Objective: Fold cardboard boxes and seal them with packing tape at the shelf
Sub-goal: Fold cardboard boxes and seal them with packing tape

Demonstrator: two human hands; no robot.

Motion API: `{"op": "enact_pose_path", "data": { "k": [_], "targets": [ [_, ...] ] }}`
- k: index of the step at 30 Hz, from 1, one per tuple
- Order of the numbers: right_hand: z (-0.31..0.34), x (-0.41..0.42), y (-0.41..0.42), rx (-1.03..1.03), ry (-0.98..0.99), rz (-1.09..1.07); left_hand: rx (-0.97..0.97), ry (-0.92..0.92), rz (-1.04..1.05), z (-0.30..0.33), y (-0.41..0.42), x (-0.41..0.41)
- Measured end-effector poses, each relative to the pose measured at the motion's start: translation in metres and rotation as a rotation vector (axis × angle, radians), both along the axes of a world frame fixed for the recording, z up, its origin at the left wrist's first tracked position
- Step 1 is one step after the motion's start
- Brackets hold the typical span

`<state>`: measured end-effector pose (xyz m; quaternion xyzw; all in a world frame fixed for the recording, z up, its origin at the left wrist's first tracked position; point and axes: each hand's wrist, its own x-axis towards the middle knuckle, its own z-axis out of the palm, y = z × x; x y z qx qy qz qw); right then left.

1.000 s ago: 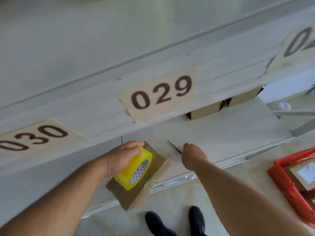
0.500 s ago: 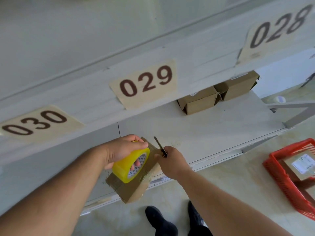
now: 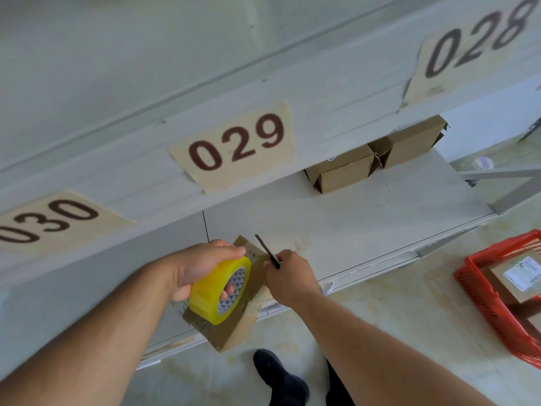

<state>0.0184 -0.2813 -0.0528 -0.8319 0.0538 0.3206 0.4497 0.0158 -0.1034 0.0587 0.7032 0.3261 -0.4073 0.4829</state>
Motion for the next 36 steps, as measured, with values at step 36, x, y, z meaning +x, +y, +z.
{"op": "enact_pose_path", "data": {
  "k": [36],
  "targets": [
    [0.037,-0.033,-0.026,-0.24,-0.264,0.337,-0.063,-0.14,0.005,-0.015,0.002,-0.002]
  ]
}}
